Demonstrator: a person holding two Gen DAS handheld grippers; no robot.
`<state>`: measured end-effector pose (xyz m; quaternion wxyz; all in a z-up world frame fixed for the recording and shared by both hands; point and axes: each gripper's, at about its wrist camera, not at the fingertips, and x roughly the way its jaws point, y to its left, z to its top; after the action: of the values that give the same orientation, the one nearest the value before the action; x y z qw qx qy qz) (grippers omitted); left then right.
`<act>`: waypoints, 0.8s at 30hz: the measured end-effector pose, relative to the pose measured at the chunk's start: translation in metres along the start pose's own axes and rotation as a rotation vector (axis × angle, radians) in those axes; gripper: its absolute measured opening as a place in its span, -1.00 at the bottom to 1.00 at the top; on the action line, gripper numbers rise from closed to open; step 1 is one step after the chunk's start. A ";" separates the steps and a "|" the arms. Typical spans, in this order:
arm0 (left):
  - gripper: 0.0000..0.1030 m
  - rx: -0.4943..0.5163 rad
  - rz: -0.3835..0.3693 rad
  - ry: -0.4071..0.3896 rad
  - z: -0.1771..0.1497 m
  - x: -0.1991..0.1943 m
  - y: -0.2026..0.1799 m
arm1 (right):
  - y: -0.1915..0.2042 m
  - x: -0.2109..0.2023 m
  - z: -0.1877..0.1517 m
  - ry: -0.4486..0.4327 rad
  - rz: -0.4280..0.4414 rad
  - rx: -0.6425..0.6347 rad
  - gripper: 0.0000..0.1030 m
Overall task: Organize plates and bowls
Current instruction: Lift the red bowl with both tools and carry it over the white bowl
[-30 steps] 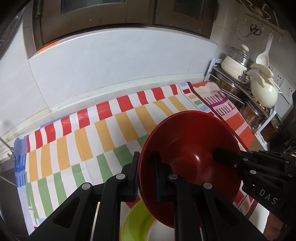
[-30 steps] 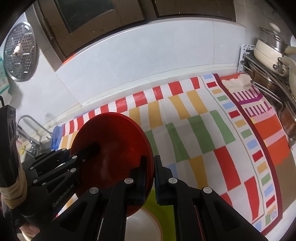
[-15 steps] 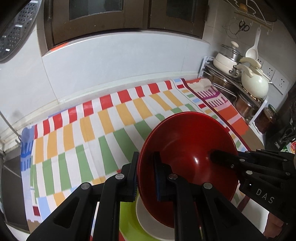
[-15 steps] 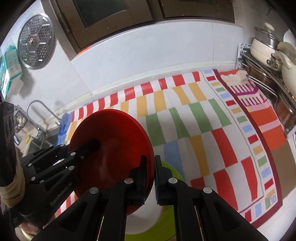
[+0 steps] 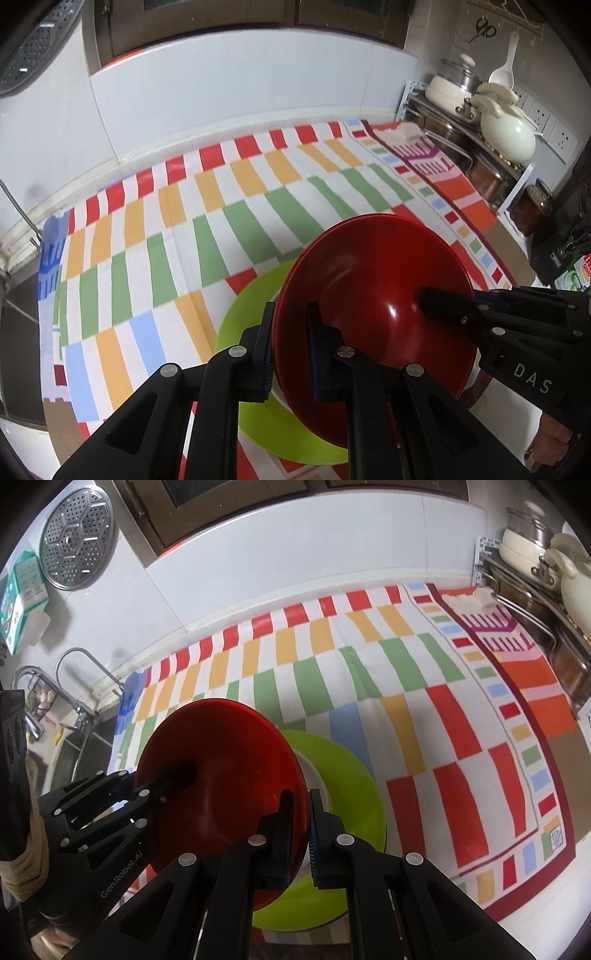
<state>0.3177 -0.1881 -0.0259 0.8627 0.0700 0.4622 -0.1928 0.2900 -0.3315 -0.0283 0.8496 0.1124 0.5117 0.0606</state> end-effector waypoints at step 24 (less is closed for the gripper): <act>-0.57 0.010 0.008 0.074 -0.013 0.029 0.005 | -0.002 0.036 -0.007 0.045 -0.011 -0.034 -0.82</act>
<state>0.3243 -0.1871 -0.0576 0.8454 0.0831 0.4927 -0.1888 0.3007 -0.3252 -0.0625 0.8398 0.0939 0.5304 0.0674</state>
